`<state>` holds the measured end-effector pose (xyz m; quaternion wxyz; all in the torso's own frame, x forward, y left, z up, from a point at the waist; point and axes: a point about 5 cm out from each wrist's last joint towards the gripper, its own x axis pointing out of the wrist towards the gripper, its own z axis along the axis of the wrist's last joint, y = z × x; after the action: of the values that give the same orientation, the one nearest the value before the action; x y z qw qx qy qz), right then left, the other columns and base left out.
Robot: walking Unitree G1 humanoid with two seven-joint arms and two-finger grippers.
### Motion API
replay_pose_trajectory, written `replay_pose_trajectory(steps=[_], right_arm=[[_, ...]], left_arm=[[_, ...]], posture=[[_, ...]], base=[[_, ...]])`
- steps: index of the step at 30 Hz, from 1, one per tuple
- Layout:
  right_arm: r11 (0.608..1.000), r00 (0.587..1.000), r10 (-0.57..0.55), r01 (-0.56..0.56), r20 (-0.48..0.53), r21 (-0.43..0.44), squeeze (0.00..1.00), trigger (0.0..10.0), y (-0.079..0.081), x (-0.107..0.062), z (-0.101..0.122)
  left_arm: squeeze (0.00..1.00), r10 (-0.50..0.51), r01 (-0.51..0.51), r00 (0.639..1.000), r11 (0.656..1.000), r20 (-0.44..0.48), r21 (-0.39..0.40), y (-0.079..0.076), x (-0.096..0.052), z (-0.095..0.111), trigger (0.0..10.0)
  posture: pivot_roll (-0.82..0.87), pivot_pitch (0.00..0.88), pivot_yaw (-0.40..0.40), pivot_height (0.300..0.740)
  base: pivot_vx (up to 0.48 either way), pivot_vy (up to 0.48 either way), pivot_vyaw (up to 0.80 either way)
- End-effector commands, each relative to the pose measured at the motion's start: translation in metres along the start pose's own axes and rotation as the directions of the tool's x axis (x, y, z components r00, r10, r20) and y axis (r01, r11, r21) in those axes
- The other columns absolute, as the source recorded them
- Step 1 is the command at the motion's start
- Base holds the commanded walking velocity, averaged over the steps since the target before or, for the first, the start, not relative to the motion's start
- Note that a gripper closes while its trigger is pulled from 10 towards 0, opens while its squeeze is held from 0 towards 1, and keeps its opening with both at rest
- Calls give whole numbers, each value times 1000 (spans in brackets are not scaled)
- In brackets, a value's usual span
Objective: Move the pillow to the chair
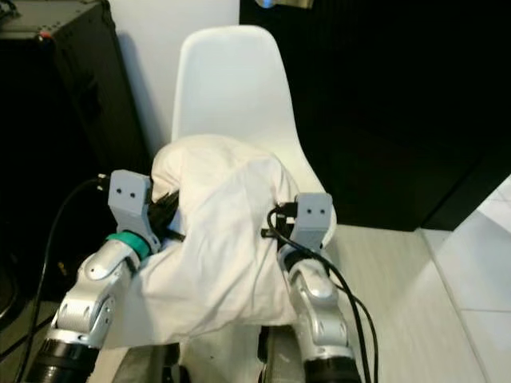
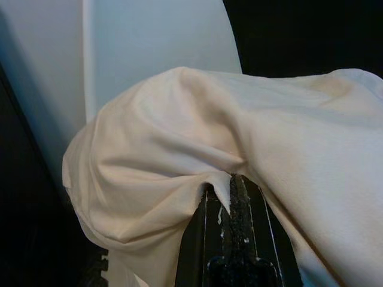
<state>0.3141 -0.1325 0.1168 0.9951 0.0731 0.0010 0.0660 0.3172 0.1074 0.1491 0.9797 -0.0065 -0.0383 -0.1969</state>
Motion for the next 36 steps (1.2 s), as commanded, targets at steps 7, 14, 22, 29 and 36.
replay_pose_trajectory(steps=[7,14,22,29,36], right_arm=[[998,998,55,-55,34,16,0,10000,11,3,6],[999,998,46,-47,31,5,0,10000,5,5,7],[999,999,41,-41,30,3,0,10000,4,5,7],[1000,999,4,-5,41,23,0,10000,3,6,8],[999,999,1,-3,52,40,0,10000,3,5,7]], left_arm=[[0,-84,84,996,996,28,21,-14,8,7,10000],[0,-99,98,995,995,29,26,-16,10,7,10000],[0,-111,110,993,994,30,26,-19,11,8,10000],[0,-118,117,993,993,28,30,-18,10,7,10000],[0,-123,122,992,992,26,34,-18,10,8,10000]], posture=[[44,42,59,575],[37,41,61,575],[41,35,65,575],[50,31,72,575],[52,32,79,575]], base=[[0,0,0],[0,0,0],[0,0,0],[0,0,0],[0,0,0]])
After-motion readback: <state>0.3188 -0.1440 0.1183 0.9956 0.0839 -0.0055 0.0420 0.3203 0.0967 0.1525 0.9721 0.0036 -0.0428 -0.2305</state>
